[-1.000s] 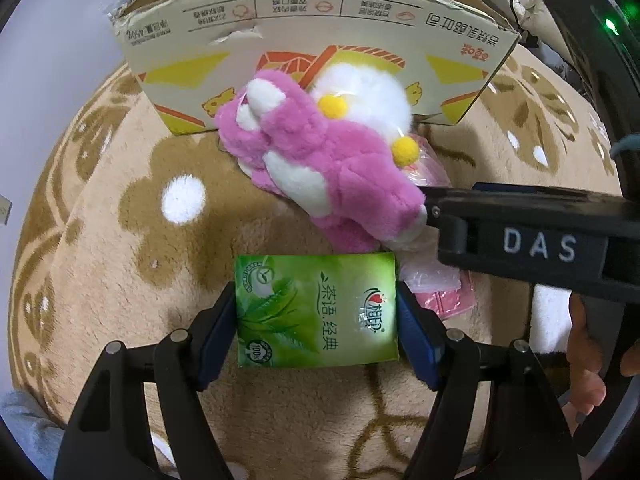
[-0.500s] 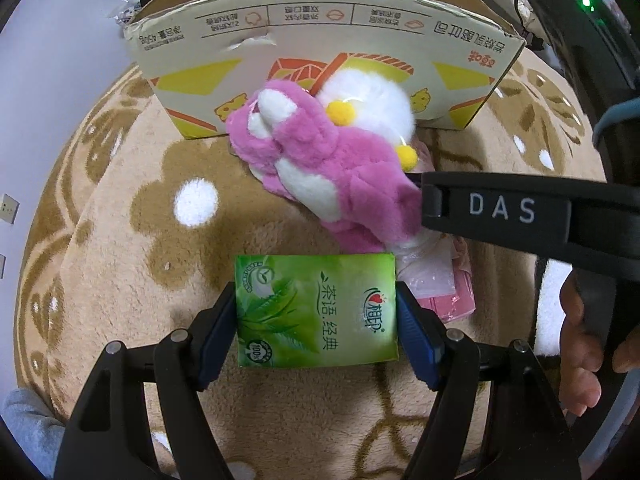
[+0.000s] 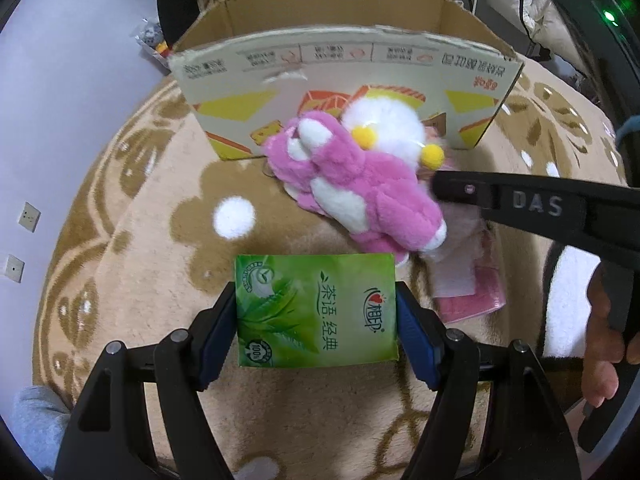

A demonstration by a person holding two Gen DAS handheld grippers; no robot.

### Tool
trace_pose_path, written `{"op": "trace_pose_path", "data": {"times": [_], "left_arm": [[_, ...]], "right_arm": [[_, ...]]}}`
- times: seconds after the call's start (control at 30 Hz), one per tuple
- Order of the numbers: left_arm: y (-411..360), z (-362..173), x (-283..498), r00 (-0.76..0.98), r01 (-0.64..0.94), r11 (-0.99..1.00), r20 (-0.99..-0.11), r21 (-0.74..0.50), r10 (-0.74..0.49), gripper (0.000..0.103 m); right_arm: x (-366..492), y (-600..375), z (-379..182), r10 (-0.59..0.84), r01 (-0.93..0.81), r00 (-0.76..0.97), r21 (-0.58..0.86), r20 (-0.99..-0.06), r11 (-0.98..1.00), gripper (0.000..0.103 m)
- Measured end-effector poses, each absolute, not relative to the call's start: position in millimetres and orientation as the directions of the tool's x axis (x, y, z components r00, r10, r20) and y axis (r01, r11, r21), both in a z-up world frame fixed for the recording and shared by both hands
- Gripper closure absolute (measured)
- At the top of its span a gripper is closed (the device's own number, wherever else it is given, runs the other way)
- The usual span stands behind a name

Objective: Organize soft objects
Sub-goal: 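Grasp the green tea packet with the left gripper while the right grasps the pink bag, then carry the green packet into the box with the left gripper while the right carries the pink bag in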

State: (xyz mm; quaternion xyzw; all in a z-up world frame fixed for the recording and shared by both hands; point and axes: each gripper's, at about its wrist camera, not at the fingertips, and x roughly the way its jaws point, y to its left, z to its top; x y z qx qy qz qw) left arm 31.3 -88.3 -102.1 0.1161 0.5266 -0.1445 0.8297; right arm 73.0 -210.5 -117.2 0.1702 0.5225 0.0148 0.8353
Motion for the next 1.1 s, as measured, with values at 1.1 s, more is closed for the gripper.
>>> {"op": "trace_pose_path", "data": {"times": [1.1], "left_arm": [[-44,-8,28,0.744,0.231,0.963,-0.663,0.135,-0.086,0.030]], "right_arm": [[13,-221,22,-0.043,0.164,0.760,0.128,-0.648,0.978,0.088]]}}
